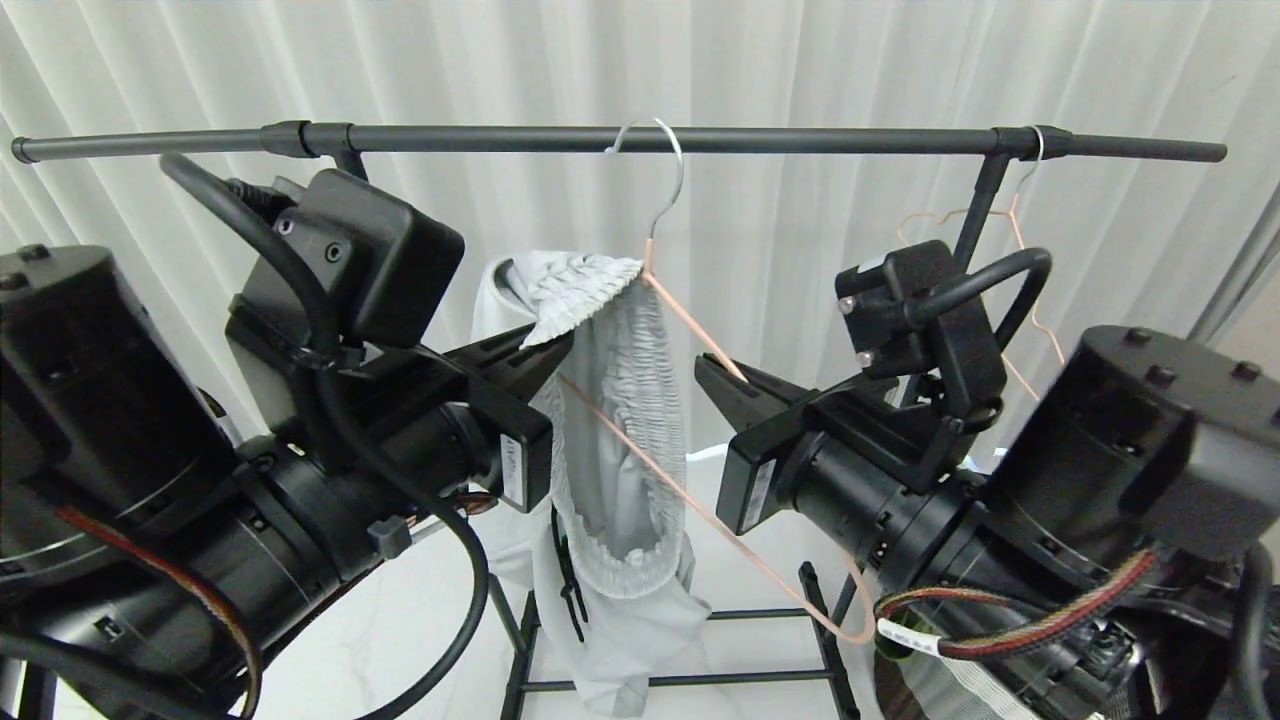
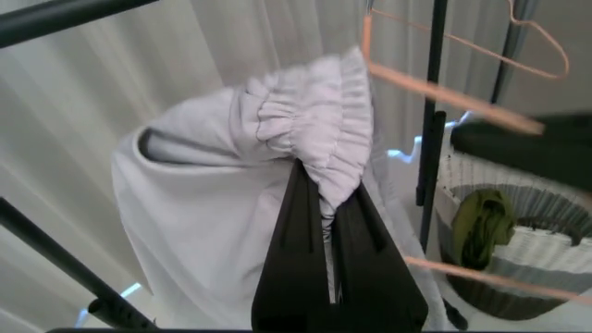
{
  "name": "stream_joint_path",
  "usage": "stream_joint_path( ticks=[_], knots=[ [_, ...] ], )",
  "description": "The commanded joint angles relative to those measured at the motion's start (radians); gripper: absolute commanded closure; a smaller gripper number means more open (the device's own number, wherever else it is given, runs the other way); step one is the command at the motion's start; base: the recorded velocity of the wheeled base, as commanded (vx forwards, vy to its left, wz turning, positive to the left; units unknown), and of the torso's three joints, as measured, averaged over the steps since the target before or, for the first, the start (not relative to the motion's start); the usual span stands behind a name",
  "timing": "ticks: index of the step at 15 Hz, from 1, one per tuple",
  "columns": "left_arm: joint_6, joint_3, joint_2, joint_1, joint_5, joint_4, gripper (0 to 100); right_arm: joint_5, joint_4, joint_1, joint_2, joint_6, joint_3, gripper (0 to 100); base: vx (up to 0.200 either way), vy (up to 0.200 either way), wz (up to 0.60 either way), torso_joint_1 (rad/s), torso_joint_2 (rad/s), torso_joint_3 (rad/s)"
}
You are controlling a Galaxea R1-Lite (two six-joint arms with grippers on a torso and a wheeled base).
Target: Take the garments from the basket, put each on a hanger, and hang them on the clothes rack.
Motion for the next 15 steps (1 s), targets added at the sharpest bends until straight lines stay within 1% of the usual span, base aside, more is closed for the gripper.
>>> stream_joint_path(
  ticks=[1,3,4,5,6,10,14,15],
  knots=[
    [0.008,0.001,0.007,-0.013,0.001,0.001,100,-0.001,-0.005,0.0,-0.048,-0.013,0.003,100,0.0,0.0,0.0,0.0,0.0,0.0],
    [0.012,0.001,0.017,-0.04,0.006,0.006,100,-0.002,-0.062,0.002,-0.045,-0.041,0.011,100,0.0,0.0,0.0,0.0,0.0,0.0],
    [0.012,0.001,0.026,-0.051,0.021,0.006,100,-0.004,-0.074,0.002,-0.045,-0.044,0.02,100,0.0,0.0,0.0,0.0,0.0,0.0],
    [0.011,0.0,0.033,-0.057,0.031,0.006,0,-0.004,-0.075,0.002,-0.045,-0.044,0.023,100,0.0,0.0,0.0,0.0,0.0,0.0],
    [0.011,-0.005,0.043,-0.072,0.049,0.006,0,-0.002,-0.08,0.003,-0.046,-0.045,0.023,100,0.0,0.0,0.0,0.0,0.0,0.0],
    [0.008,0.007,0.041,-0.091,0.049,0.006,0,-0.002,-0.103,0.002,-0.059,-0.073,0.029,100,0.0,0.0,0.0,0.0,0.0,0.0],
    [0.005,0.035,0.007,-0.088,0.049,0.003,0,-0.001,-0.164,-0.006,-0.065,-0.128,0.078,100,0.0,0.0,0.0,0.0,0.0,0.0],
    [0.008,0.046,-0.017,-0.08,0.049,0.001,0,0.004,-0.177,-0.017,-0.083,-0.139,0.11,100,0.0,0.0,0.0,0.0,0.0,0.0]
  ],
)
